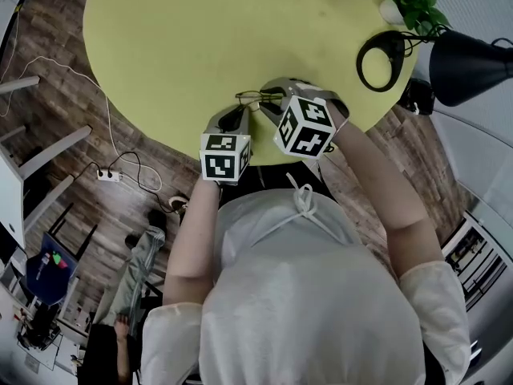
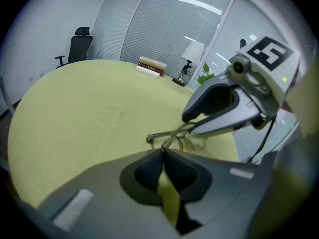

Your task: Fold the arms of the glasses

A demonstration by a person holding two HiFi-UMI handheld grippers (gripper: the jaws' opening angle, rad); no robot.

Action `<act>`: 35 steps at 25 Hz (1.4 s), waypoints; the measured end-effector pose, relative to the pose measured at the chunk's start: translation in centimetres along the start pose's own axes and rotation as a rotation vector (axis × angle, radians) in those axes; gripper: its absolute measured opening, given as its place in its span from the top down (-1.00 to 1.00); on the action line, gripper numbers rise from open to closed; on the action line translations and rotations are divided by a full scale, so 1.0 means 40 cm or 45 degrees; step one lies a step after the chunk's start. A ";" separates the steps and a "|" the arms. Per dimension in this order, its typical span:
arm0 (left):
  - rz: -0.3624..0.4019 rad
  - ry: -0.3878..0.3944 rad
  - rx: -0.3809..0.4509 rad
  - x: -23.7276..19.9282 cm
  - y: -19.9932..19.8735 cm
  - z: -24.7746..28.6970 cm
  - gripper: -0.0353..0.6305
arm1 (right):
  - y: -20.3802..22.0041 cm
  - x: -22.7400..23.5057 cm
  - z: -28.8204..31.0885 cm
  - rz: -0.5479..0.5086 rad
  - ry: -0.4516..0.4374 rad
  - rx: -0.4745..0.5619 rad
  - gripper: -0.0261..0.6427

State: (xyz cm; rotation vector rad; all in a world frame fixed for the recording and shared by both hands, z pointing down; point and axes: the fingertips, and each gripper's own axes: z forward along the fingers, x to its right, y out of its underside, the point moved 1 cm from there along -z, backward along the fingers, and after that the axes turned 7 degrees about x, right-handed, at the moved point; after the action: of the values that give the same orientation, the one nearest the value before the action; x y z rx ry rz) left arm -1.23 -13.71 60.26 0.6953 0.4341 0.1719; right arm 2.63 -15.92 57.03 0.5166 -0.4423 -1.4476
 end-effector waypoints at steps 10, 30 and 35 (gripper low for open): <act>-0.011 -0.006 -0.003 0.003 0.002 -0.004 0.87 | 0.001 -0.010 -0.041 0.000 0.031 0.003 0.92; -0.212 -0.053 -0.082 0.002 0.032 -0.025 0.86 | 0.011 0.010 0.001 0.029 0.068 -0.012 0.92; -0.192 -0.068 -0.101 -0.009 0.054 -0.046 0.87 | 0.021 0.005 0.007 0.007 0.076 -0.013 0.92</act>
State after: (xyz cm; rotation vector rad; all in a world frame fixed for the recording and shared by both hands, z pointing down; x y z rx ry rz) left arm -2.38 -11.10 60.50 0.5852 0.4242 0.0278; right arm 3.16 -16.08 57.75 0.5488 -0.3887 -1.4245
